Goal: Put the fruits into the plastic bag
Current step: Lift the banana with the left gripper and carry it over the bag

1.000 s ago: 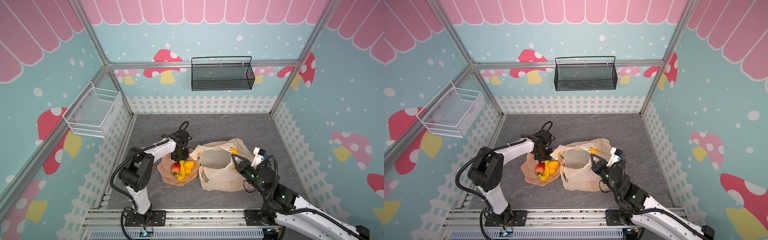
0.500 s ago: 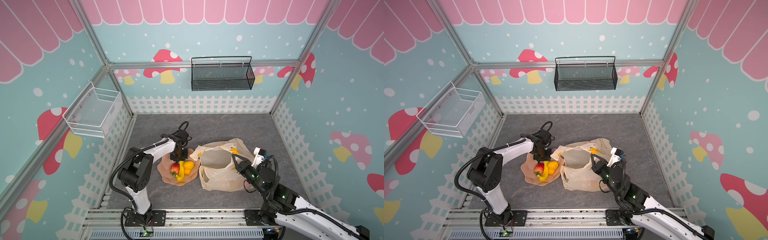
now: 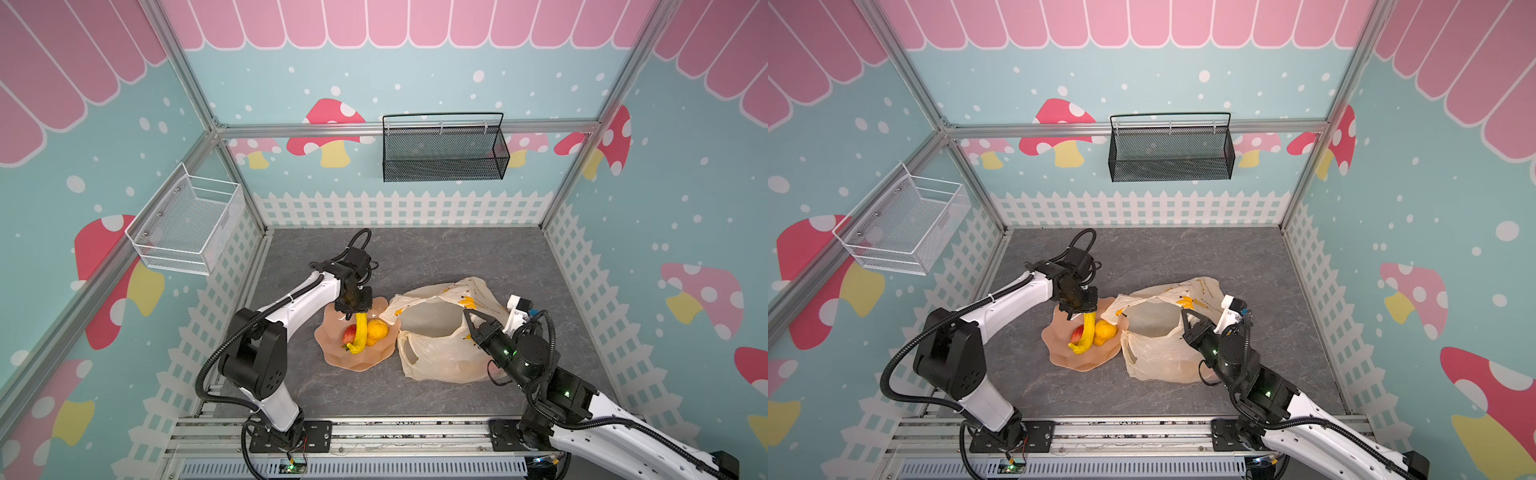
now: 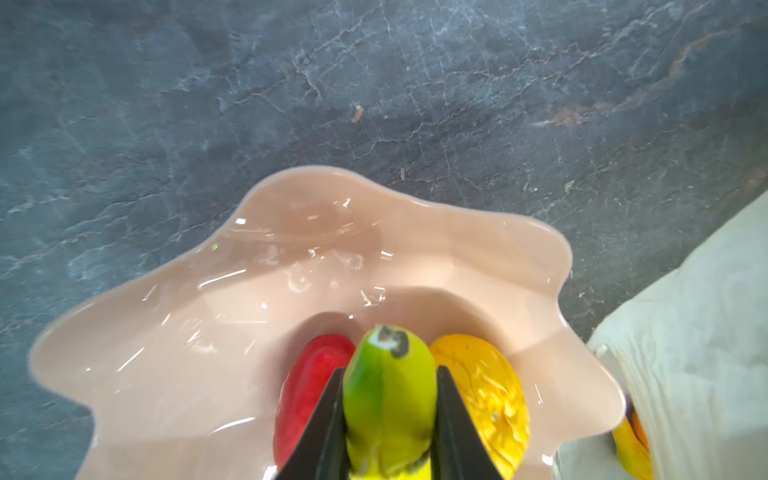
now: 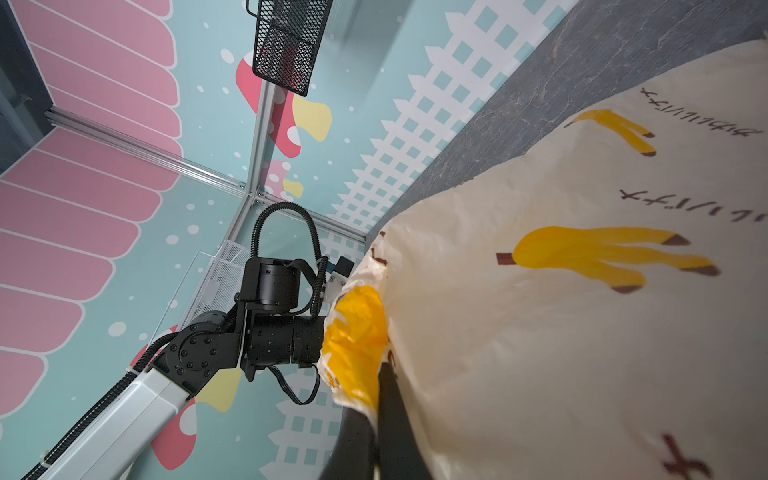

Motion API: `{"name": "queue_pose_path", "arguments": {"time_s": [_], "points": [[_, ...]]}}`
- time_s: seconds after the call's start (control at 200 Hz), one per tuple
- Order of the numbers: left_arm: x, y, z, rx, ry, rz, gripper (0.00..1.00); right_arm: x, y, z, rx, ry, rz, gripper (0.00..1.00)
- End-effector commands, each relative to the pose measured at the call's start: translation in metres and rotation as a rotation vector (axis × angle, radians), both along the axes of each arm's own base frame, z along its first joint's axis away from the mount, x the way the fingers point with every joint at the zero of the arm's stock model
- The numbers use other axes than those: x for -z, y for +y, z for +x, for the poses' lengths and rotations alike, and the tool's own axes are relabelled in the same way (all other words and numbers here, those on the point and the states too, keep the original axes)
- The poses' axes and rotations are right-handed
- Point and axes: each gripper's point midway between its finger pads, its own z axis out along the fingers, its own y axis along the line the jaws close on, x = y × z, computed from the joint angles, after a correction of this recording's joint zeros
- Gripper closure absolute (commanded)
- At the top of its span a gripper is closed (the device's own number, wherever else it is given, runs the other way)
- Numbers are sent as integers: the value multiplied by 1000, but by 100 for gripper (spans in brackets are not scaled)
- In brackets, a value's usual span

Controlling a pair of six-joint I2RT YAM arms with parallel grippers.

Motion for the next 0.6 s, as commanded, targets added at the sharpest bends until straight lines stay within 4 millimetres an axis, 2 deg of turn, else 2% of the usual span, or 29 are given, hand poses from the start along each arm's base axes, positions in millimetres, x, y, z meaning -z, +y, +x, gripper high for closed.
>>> {"name": "queue_pose_path", "arguments": {"time_s": [0.0,0.025,0.06,0.13,0.255,0.395,0.595], "points": [[-22,3,-3,11,-22,-16,80,-11,-3,0,15,-11,18,100],[-25,3,-4,12,-27,-18,81,-11,-2,0,11,-11,18,100],[-31,13,0,-16,-38,-20,81,-11,-3,0,12,-12,19,100],[-48,16,1,-11,-76,-36,81,-11,-2,0,11,-12,18,100],[-93,16,5,48,-193,-56,87,-12,-2,0,8,-12,19,100],[-145,2,5,191,-335,-130,87,-12,-2,-1,3,-12,17,100],[-189,-21,-12,451,-502,-165,88,-14,-1,-1,1,-14,14,100]]}}
